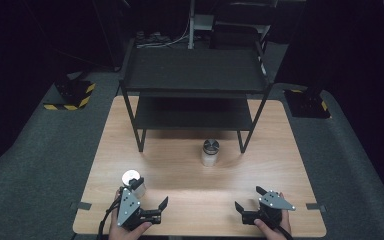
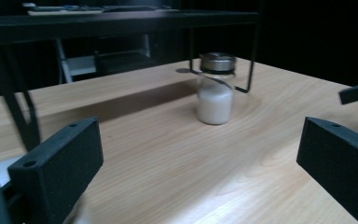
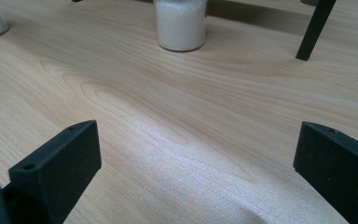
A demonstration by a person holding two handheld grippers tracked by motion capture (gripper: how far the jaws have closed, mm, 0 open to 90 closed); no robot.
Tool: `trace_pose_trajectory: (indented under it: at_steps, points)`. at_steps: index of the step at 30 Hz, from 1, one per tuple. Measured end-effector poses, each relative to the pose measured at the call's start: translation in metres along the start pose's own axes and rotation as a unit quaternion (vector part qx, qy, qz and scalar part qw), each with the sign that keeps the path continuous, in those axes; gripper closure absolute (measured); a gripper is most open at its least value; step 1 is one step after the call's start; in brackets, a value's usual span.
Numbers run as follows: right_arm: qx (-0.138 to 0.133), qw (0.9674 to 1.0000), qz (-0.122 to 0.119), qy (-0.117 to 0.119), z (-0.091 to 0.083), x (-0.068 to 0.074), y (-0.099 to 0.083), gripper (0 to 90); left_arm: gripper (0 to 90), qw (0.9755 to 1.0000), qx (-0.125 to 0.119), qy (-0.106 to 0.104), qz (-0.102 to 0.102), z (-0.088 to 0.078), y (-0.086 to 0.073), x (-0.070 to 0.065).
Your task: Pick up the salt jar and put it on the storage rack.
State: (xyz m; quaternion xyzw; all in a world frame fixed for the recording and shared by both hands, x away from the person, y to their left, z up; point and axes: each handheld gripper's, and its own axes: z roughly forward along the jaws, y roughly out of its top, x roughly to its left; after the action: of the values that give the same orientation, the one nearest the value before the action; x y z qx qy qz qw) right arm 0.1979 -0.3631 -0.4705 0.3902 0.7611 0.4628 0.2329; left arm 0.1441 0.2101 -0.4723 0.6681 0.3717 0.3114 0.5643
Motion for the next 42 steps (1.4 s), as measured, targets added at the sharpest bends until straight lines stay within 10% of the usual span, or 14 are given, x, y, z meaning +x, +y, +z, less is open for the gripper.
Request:
trace_pose_trajectory:
  at_steps: [21,42]
  points:
    - [-0.003,1.0,0.003,0.002,0.0,-0.001,-0.001,0.4,0.5,0.9956,-0.002,0.09,-0.029,-0.012,-0.017,0.021]
    - [-0.006,1.0,0.003,0.002,-0.001,-0.001,-0.002,0.4,14.9,0.9919,0.064,0.091,-0.061,0.008,-0.025,0.032]
